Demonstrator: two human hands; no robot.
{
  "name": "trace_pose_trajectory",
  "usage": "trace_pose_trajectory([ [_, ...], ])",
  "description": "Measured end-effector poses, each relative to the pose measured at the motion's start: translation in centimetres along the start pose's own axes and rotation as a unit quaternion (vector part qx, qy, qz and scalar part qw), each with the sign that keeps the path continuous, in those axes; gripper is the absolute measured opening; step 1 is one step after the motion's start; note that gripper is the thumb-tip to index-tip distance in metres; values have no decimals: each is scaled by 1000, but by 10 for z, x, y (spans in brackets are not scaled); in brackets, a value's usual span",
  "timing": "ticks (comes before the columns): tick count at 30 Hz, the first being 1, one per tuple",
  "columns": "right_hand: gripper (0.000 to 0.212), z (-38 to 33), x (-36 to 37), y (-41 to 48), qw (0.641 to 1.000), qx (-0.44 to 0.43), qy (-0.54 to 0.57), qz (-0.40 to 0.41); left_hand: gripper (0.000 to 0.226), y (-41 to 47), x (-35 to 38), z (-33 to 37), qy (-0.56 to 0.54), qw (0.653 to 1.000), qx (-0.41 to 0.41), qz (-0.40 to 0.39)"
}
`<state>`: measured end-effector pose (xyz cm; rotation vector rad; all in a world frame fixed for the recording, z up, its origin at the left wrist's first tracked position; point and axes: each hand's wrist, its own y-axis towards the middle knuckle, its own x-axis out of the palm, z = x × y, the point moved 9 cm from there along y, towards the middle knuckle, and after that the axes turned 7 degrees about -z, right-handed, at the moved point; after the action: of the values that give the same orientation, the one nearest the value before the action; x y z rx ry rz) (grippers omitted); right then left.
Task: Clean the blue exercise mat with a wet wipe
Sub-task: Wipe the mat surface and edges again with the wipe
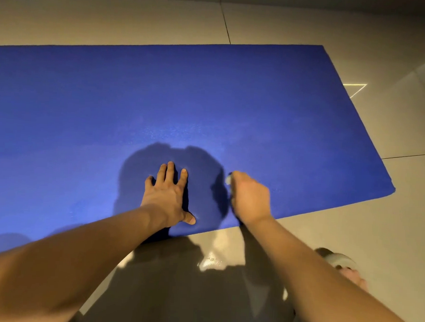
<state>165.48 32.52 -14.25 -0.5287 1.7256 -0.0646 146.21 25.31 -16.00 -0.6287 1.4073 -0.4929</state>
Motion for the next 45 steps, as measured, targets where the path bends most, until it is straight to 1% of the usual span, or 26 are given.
trace_pose_trajectory([
  [3, 17, 81, -32, 8, 990, 131, -1, 54, 138, -2, -2, 0, 3, 1000, -3, 6],
  [4, 13, 95, -38, 8, 984, 163, 14, 70, 138, -2, -3, 1, 6, 1000, -2, 8],
  [6, 8, 95, -38, 7, 974, 202, 50, 94, 138, -2, -3, 0, 12, 1000, -4, 6],
  [7, 8, 82, -32, 7, 973, 198, 67, 96, 138, -3, -3, 1, 14, 1000, -7, 4],
  [9, 10, 35, -16, 10, 983, 131, 97, 85, 138, -4, -6, 2, 31, 999, -6, 5],
  [11, 10, -19, 5, 7, 996, 43, 78, 19, 137, -6, -12, 4, 56, 998, 3, 9],
  [13, 14, -38, 10, 7, 998, -21, 50, -15, 128, -5, -25, 0, 73, 997, 23, 19],
  [15, 14, -9, -2, 13, 999, -21, 24, -6, 110, -3, -39, -5, 78, 995, 55, 29],
  [16, 15, 17, -11, 17, 1000, 9, 21, 15, 102, -2, -45, -9, 74, 995, 65, 35],
  [17, 14, 45, -22, 21, 997, 54, 26, 41, 103, 0, -49, -14, 67, 995, 65, 43],
  [19, 10, 88, -39, 24, 985, 146, 38, 78, 124, 6, -51, -24, 39, 998, 27, 46],
  [20, 10, 95, -42, 25, 980, 175, 40, 91, 136, 10, -49, -27, 23, 999, 4, 30],
  [22, 11, 82, -39, 25, 975, 191, 54, 103, 150, 18, -43, -26, 16, 1000, -22, -7],
  [24, 16, 39, -26, 25, 983, 133, 77, 101, 153, 23, -43, -24, 28, 999, -34, -16],
  [27, 18, -37, 5, 21, 998, -6, 55, 27, 155, 27, -44, -22, 29, 999, -38, -17],
  [29, 19, -43, 4, 21, 997, -70, 35, 12, 155, 27, -44, -24, 27, 999, -42, -17],
  [30, 23, -28, -3, 25, 997, -73, 33, 21, 154, 28, -44, -25, 26, 999, -43, -17],
  [31, 26, -3, -11, 29, 998, -47, 33, 33, 154, 29, -44, -25, 27, 999, -41, -16],
  [34, 21, 86, -37, 37, 990, 108, 40, 77, 154, 29, -43, -26, 22, 999, -38, -15],
  [35, 19, 102, -42, 37, 985, 145, 39, 89, 154, 29, -43, -26, 22, 999, -39, -14],
  [37, 18, 97, -42, 36, 980, 172, 22, 97, 155, 28, -42, -27, 21, 999, -44, -13],
  [38, 18, 81, -38, 36, 982, 163, 19, 97, 155, 29, -42, -27, 20, 999, -46, -12],
  [39, 18, 56, -31, 35, 986, 133, 23, 94, 155, 29, -41, -27, 20, 999, -46, -10],
  [42, 18, -34, 1, 28, 999, -5, 36, 34, 155, 28, -41, -27, 13, 999, -44, -9],
  [44, 17, -56, 7, 30, 997, -75, 20, 12, 155, 27, -42, -29, 7, 999, -44, -4],
  [45, 20, -48, 2, 35, 996, -89, 3, 17, 155, 27, -42, -29, 5, 999, -44, -6],
])
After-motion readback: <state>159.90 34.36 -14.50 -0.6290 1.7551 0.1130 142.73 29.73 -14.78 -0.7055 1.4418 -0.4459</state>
